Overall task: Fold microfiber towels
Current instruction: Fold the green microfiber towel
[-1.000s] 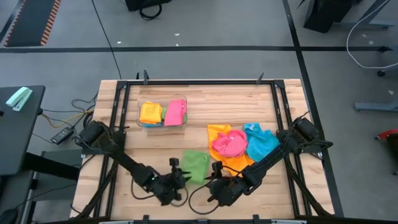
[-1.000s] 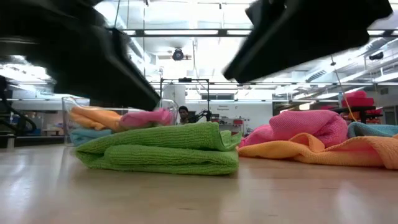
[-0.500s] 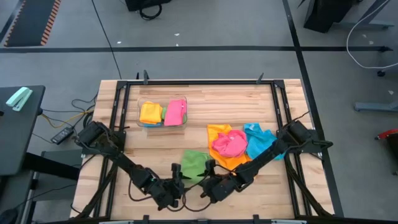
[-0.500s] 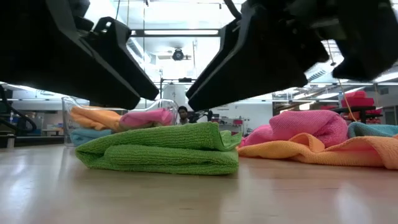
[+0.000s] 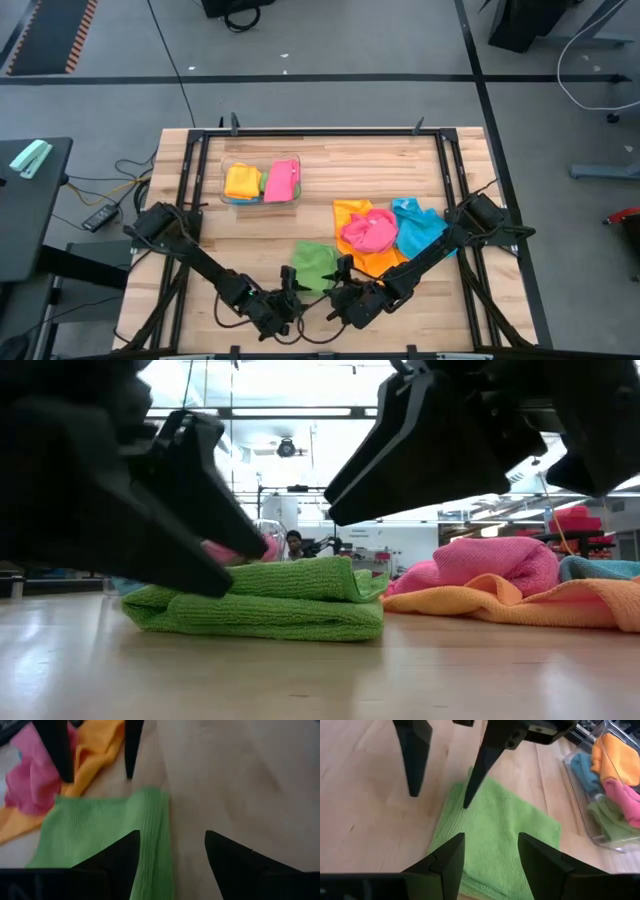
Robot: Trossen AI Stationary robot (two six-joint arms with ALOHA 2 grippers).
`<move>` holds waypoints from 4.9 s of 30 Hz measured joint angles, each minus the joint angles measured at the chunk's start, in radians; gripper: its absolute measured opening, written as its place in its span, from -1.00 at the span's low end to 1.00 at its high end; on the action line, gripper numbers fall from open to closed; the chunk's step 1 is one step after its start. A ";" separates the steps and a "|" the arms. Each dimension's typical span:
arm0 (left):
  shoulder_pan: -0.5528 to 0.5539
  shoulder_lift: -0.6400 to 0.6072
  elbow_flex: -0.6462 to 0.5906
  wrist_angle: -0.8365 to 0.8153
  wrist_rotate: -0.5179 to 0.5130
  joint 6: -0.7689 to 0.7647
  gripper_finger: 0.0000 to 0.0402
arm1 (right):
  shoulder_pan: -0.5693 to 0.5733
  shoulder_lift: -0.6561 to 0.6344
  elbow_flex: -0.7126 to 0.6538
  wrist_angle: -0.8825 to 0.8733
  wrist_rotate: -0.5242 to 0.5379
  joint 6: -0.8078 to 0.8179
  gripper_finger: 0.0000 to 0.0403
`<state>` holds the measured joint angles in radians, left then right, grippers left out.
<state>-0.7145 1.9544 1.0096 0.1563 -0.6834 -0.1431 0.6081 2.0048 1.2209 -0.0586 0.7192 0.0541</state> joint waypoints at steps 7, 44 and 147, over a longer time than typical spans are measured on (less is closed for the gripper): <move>0.018 0.024 0.019 -0.052 -0.020 0.062 0.13 | 0.003 0.000 0.000 -0.004 0.006 0.002 -0.05; 0.038 -0.014 0.019 -0.109 0.311 -0.093 -0.88 | -0.186 0.000 0.000 0.104 -0.320 -0.068 -0.05; 0.263 0.002 0.296 -0.535 0.531 -0.042 -0.83 | -0.017 0.079 -0.193 0.334 -0.189 0.288 -0.05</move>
<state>-0.4511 1.9560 1.3056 -0.3782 -0.1522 -0.1853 0.5907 2.0838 1.0283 0.2749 0.5302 0.3424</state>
